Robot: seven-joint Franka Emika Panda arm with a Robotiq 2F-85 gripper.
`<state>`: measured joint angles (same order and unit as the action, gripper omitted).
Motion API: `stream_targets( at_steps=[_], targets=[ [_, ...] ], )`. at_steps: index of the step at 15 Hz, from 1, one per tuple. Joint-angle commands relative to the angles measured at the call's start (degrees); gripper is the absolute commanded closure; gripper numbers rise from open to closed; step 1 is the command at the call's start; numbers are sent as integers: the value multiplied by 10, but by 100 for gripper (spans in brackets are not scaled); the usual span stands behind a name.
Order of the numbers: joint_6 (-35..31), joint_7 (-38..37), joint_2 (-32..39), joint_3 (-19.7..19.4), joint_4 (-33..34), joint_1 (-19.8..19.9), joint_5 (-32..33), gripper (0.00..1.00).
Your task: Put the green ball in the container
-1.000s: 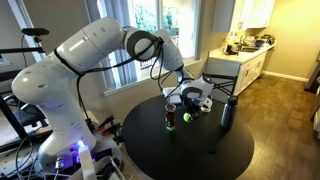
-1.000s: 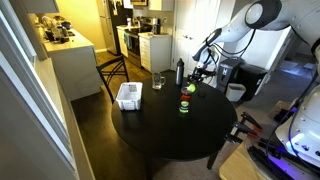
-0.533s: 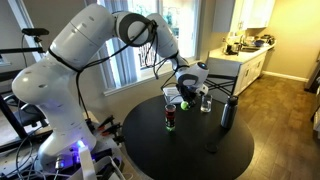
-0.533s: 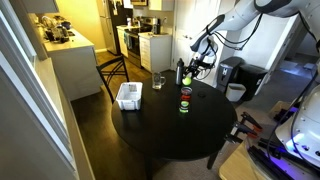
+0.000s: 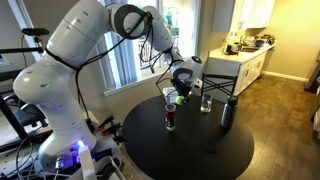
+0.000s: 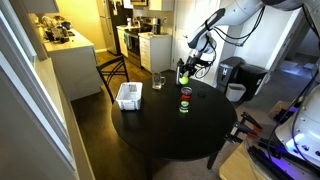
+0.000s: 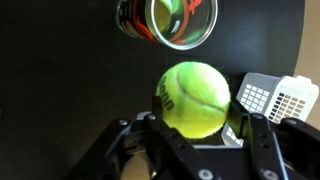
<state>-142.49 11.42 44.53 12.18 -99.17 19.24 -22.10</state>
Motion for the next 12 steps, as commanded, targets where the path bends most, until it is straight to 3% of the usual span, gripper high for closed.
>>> stream_targets(
  at_steps=[1, 12],
  targets=[
    [-7, 38, -47, 10, -61, -6, -21, 62],
    [43, 36, -60, -4, -103, -31, -10, 62]
  ],
)
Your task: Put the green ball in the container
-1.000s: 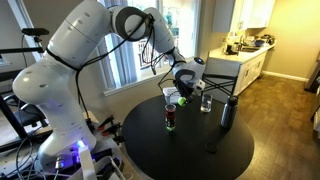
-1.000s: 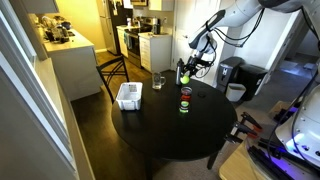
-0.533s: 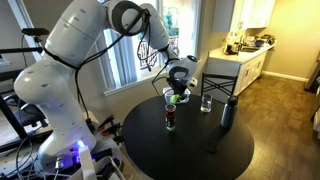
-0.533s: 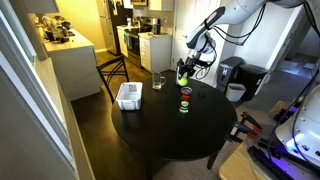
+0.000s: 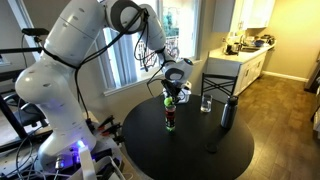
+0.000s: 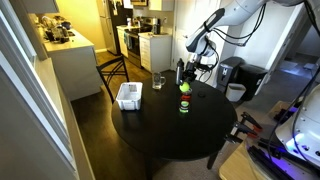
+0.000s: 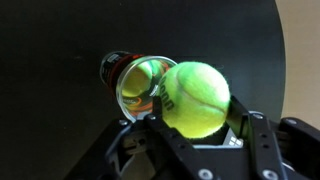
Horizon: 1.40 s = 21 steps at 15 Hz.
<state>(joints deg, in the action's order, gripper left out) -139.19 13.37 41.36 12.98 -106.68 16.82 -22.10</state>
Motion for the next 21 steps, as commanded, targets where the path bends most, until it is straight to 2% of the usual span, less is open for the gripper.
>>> stream_targets(
  at_steps=[1, 9, 10, 11, 12, 14, 21],
  targets=[
    [8, 15, -29, -15, -30, -8, -8, 62],
    [7, 8, -29, -34, -31, -23, 0, 62],
    [5, 6, -28, -36, -31, -25, 1, 40],
    [4, 4, -28, -39, -31, -27, 2, 12],
    [4, 3, -28, -42, -30, -29, 2, 10],
    [3, 0, -27, -46, -30, -32, 3, 1],
    [-6, -2, -35, -58, -35, -31, -1, 0]
  ],
)
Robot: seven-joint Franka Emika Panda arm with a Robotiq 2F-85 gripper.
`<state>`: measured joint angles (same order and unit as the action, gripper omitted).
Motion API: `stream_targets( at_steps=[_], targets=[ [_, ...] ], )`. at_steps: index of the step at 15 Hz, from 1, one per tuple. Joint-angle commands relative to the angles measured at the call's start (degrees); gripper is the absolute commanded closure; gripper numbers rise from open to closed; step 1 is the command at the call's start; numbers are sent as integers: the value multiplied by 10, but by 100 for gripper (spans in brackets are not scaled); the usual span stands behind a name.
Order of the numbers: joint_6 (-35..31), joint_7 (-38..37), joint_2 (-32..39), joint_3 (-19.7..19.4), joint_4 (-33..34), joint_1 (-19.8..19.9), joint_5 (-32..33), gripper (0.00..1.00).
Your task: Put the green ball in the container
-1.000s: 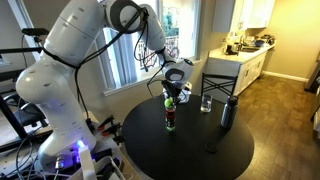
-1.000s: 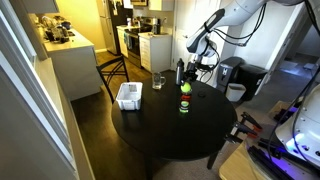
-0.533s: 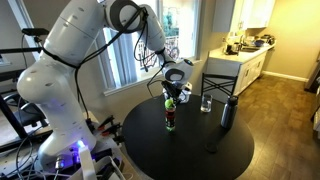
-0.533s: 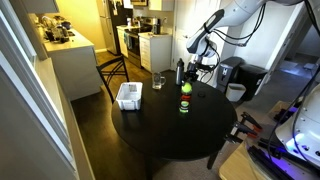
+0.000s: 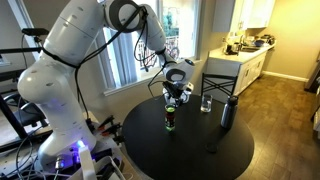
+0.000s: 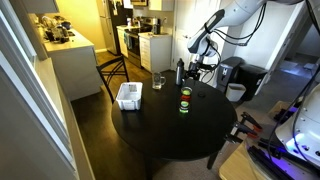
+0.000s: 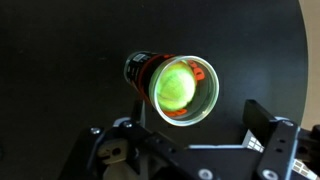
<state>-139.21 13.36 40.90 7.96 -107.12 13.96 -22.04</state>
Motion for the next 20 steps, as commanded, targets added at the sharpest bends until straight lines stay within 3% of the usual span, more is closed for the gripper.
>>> stream_targets(
  at_steps=[1, 4, 5, 20],
  targets=[
    [-7, -1, -32, -9, -31, -1, -2, 0],
    [-9, -1, -37, -14, -33, -1, -3, 0],
    [1, 1, -9, -12, 0, -2, -1, 0],
    [1, 0, -12, -14, -2, -1, -1, 0]
  ],
)
